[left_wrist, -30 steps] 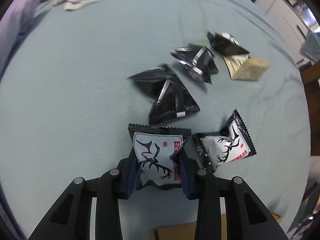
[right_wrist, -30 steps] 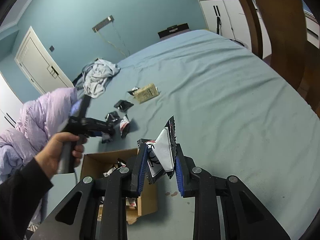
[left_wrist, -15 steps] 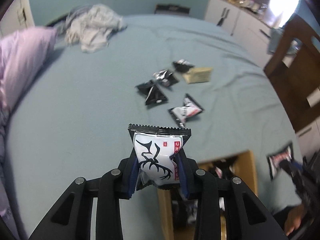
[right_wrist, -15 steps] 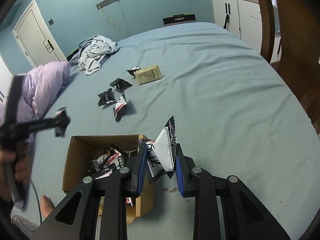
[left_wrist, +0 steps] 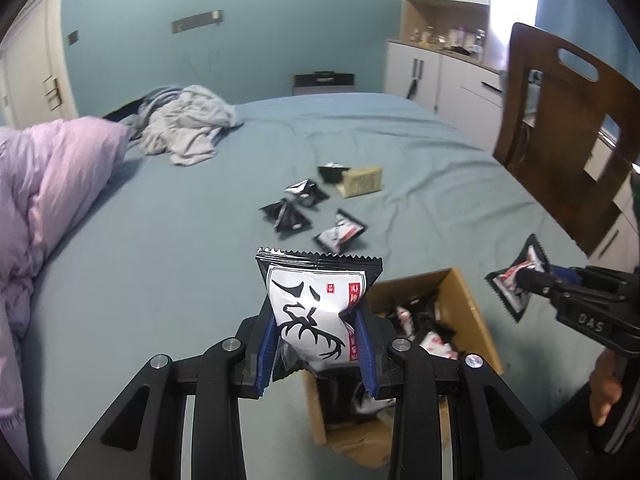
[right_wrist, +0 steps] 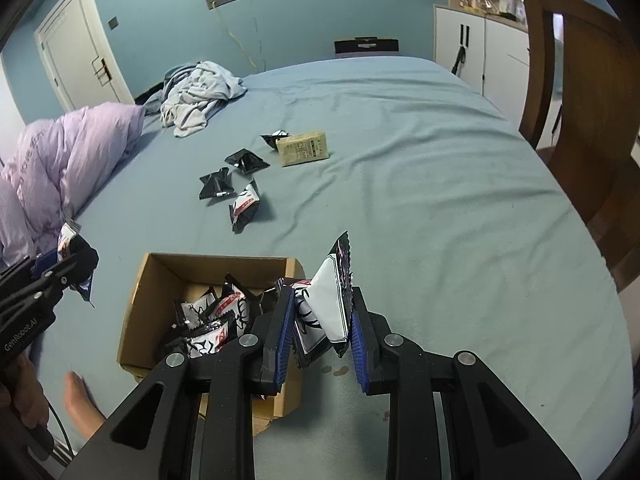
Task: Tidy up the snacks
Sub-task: 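Grasp a white deer-print packet with the left gripper and carry it over the box, then lower both held packets into the cardboard box and open both grippers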
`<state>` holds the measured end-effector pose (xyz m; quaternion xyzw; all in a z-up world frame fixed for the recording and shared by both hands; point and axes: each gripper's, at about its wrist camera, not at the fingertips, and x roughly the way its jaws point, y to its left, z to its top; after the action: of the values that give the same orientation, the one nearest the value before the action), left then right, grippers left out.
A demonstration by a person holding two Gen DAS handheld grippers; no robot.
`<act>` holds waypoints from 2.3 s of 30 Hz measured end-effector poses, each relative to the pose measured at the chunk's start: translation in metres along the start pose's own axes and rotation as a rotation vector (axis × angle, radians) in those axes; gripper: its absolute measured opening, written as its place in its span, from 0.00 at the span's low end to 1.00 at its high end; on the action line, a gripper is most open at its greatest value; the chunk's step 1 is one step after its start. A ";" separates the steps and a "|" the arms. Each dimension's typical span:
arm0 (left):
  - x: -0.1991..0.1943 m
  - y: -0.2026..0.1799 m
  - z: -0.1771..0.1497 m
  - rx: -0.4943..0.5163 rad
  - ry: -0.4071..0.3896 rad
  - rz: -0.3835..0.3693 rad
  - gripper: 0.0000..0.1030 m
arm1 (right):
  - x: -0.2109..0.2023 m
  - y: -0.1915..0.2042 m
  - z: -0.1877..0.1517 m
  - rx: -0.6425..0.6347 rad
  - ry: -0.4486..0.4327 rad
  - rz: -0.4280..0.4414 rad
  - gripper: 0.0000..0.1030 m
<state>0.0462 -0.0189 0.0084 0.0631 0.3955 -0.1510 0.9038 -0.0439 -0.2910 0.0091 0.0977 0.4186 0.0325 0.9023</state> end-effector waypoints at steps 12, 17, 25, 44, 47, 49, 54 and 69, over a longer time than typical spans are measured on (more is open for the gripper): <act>0.007 -0.028 -0.021 0.094 0.025 -0.018 0.33 | 0.003 0.001 0.001 -0.016 0.010 -0.004 0.23; 0.018 -0.033 -0.027 0.115 0.066 -0.015 0.33 | 0.005 -0.001 0.002 -0.017 0.012 0.002 0.23; 0.037 -0.041 -0.036 0.149 0.136 -0.016 0.33 | 0.005 -0.003 0.003 -0.018 0.013 0.008 0.23; 0.019 -0.011 -0.022 0.025 0.076 -0.011 0.80 | 0.005 0.014 0.000 -0.124 0.021 0.015 0.24; 0.023 -0.001 -0.020 -0.011 0.097 0.009 0.80 | 0.007 0.031 -0.006 -0.207 0.031 0.013 0.24; 0.025 0.007 -0.019 -0.030 0.119 0.029 0.80 | 0.009 0.039 -0.009 -0.255 0.037 0.021 0.24; 0.022 0.032 -0.016 -0.095 0.126 0.087 0.82 | 0.016 0.054 -0.016 -0.330 0.087 0.088 0.24; 0.031 0.042 -0.019 -0.129 0.162 0.114 0.82 | 0.038 0.058 -0.010 -0.345 0.188 0.123 0.26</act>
<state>0.0658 0.0181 -0.0273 0.0394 0.4720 -0.0679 0.8781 -0.0257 -0.2277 -0.0139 -0.0365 0.4824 0.1675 0.8590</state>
